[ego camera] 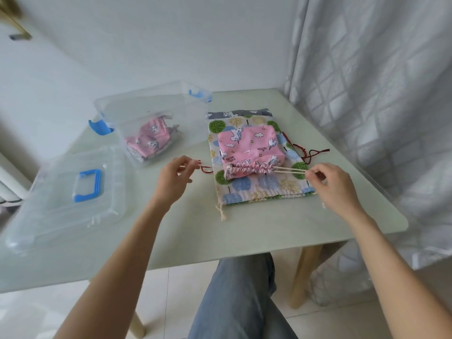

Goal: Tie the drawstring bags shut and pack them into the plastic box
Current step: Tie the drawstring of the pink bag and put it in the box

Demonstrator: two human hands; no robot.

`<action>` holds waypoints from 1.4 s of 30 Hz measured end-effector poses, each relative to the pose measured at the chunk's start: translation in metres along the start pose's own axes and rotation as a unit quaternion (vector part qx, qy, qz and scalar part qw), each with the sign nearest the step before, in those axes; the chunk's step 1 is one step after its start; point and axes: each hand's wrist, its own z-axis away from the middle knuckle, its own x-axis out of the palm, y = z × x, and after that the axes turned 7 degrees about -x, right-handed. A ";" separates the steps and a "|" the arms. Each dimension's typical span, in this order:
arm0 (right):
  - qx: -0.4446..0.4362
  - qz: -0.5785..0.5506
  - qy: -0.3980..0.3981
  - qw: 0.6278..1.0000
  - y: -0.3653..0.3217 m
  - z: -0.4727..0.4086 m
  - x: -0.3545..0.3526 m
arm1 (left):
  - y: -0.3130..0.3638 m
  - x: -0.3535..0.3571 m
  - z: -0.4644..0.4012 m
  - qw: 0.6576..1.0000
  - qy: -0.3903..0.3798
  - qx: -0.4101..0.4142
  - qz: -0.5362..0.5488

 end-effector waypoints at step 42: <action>-0.181 -0.045 -0.063 0.980 -0.043 -0.015 0.045 | -0.010 0.039 0.005 0.929 0.031 0.252 -0.269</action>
